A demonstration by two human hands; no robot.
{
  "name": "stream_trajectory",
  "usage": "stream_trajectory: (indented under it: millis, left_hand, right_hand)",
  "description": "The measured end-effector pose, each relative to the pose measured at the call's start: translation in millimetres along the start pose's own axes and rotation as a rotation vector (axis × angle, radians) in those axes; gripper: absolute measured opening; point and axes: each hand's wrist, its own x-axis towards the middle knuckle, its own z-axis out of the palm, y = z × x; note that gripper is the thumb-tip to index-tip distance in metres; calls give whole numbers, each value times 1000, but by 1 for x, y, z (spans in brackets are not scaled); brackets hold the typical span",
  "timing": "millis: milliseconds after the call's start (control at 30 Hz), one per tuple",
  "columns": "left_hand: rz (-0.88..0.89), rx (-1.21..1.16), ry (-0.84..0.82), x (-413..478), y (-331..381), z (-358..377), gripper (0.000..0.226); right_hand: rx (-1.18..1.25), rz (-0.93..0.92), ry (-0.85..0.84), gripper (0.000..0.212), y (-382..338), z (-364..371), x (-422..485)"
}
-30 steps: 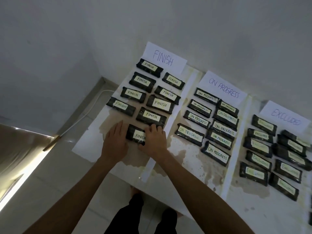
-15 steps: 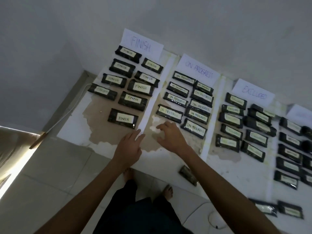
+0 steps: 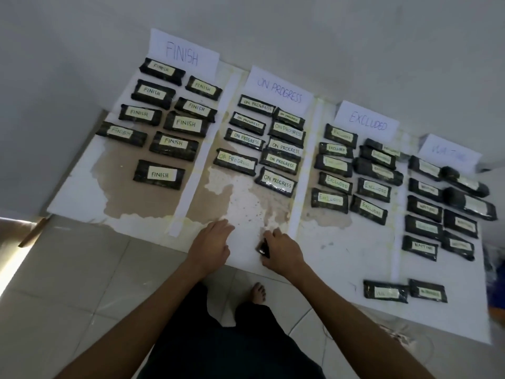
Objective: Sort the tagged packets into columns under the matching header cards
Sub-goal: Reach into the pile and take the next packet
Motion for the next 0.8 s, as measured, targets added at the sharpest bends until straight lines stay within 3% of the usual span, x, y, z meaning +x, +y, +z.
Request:
stream_trajectory:
  millis: [67, 167, 333, 500, 800]
  left_hand:
    - [-8, -26, 5, -1, 10, -2, 53]
    - [-56, -121, 33, 0, 22, -6, 49]
    - [-111, -230, 45, 4, 41, -12, 47]
    - [-197, -313, 122, 5, 51, -22, 57]
    - [159, 122, 300, -7, -22, -70, 67]
  right_hand:
    - [172, 38, 49, 44, 2, -6, -2]
    - [730, 223, 98, 29, 8, -20, 0]
    - [1324, 322, -4, 21, 9, -40, 4]
    - [1419, 267, -6, 19, -18, -61, 15]
    - [1236, -46, -86, 35, -87, -92, 51]
